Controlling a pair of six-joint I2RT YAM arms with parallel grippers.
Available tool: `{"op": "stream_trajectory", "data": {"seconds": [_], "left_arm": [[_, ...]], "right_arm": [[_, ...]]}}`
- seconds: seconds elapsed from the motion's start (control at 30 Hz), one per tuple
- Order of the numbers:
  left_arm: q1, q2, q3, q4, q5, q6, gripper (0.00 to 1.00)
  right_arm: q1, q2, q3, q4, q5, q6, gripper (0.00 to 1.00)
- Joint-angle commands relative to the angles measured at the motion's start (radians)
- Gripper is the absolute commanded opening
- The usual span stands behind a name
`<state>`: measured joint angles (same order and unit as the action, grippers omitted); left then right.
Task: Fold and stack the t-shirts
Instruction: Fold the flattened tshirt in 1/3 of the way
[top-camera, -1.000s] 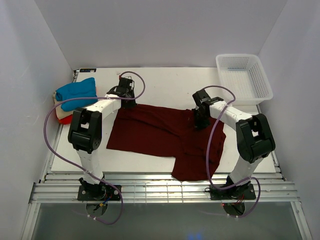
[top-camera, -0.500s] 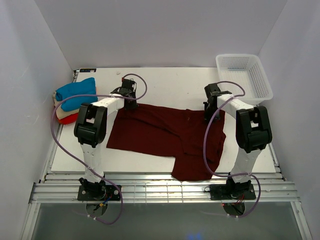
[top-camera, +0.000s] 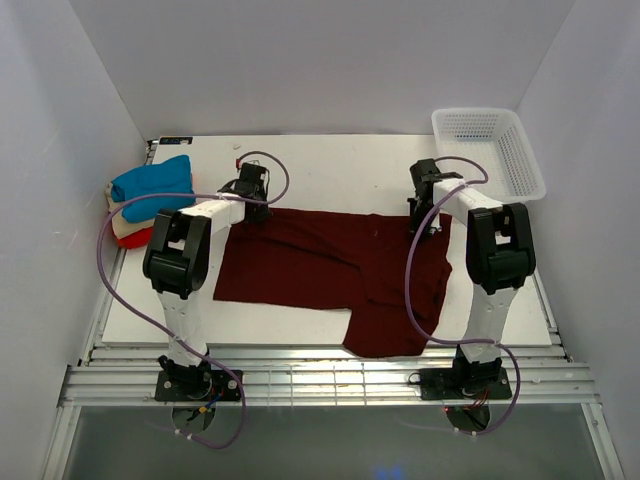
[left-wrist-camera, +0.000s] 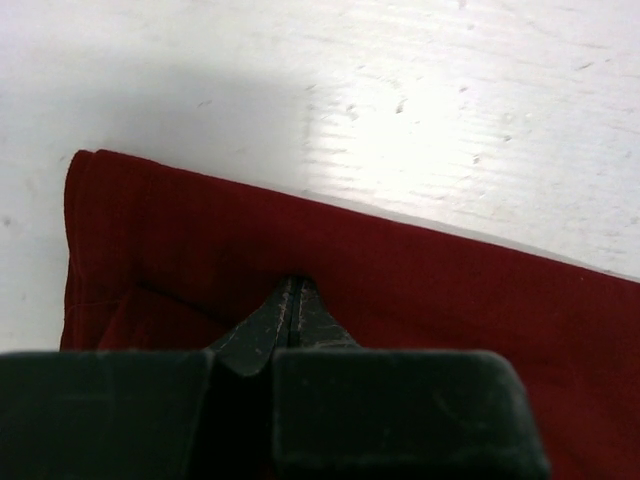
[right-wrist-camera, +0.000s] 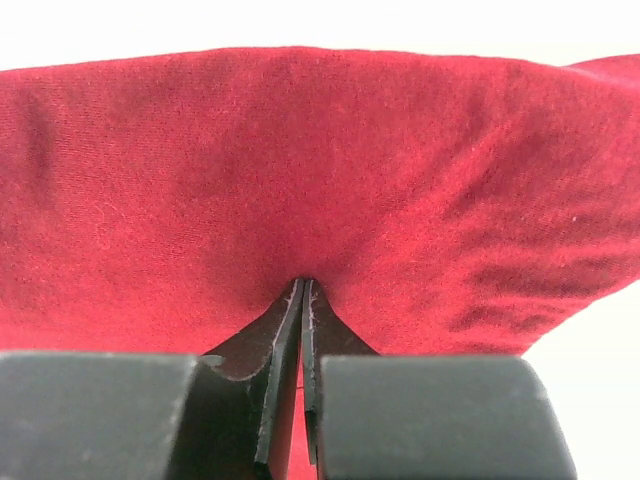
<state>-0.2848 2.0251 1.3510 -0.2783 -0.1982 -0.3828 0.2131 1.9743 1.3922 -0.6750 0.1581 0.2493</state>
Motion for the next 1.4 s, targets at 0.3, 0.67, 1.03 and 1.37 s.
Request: {"op": "stream_trajectory", "data": {"seconds": [0.3,0.67,1.03,1.37], "left_arm": [[0.018,-0.042,0.005,-0.102,-0.041,-0.048,0.00],[0.019,0.060,0.194,-0.130,-0.044,0.038,0.00],[0.019,-0.101,0.174,-0.090,-0.110,0.082,0.54],[0.021,-0.108,0.066,-0.157,-0.176,0.067,0.31]], "right_arm": [[-0.043,0.242,0.353,-0.098,0.014,-0.038,0.08],[-0.046,0.218,0.476,-0.022,-0.143,-0.107,0.20],[-0.009,-0.080,0.337,0.074,-0.367,-0.165,0.33],[0.031,-0.262,0.039,0.144,-0.370,-0.137,0.34]]}}
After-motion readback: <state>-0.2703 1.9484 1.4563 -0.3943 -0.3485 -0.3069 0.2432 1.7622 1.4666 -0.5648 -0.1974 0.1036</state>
